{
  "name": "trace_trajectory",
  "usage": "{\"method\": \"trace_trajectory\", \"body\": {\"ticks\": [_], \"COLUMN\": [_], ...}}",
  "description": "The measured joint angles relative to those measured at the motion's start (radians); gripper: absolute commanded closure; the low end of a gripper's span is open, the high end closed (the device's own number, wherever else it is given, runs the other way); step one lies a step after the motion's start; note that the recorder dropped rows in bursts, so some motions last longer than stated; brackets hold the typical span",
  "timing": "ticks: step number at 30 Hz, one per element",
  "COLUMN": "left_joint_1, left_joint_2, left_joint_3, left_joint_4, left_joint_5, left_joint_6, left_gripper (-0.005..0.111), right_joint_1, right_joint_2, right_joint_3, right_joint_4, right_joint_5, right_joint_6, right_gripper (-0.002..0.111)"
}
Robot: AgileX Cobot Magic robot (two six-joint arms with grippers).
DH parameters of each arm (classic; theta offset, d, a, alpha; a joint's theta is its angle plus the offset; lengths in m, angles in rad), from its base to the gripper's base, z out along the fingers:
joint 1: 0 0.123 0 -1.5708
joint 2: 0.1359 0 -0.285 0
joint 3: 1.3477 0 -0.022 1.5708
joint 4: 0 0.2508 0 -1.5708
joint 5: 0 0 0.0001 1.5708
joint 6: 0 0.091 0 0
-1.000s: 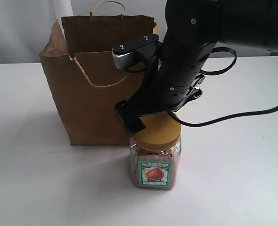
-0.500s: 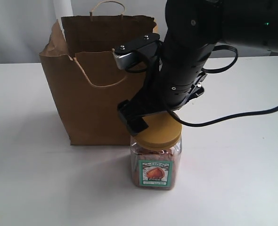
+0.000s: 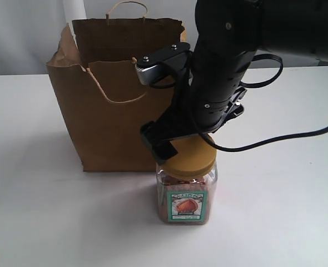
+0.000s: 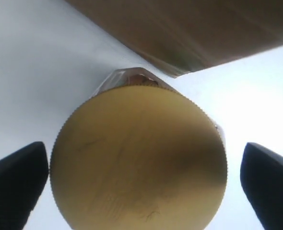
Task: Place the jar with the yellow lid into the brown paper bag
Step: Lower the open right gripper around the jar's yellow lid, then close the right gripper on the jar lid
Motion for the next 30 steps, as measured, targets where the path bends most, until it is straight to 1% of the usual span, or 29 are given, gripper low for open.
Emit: {"method": "trace_trajectory", "body": {"ticks": [6,25,26,28,29,30], "left_joint_1": [0.000,0.000,0.000,0.000,0.000,0.000], "left_joint_2": [0.000,0.000,0.000,0.000,0.000,0.000], "left_joint_3": [0.000,0.000,0.000,0.000,0.000,0.000], "left_joint_4": [0.000,0.000,0.000,0.000,0.000,0.000], "left_joint_5": [0.000,0.000,0.000,0.000,0.000,0.000], "left_joint_6": [0.000,0.000,0.000,0.000,0.000,0.000], "left_gripper": [0.106,0.106,0.106,0.106,0.106,0.106], "right_joint_1": [0.000,0.000,0.000,0.000,0.000,0.000], "right_joint_2": [0.000,0.056,0.056,0.056,0.056,0.056], "right_joint_3": [0.000,0.000,0.000,0.000,0.000,0.000], "right_joint_4": [0.007,0.040,0.040,0.040,0.040,0.033], "right_joint_5": [0.033,0.009,0.009,0.011,0.013,0.015], "right_joint_6": [-0.002,-0.002,-0.002,-0.002,-0.002,-0.002], "right_gripper": [0.003,0.004,0.005,0.011,0.022,0.027]}}
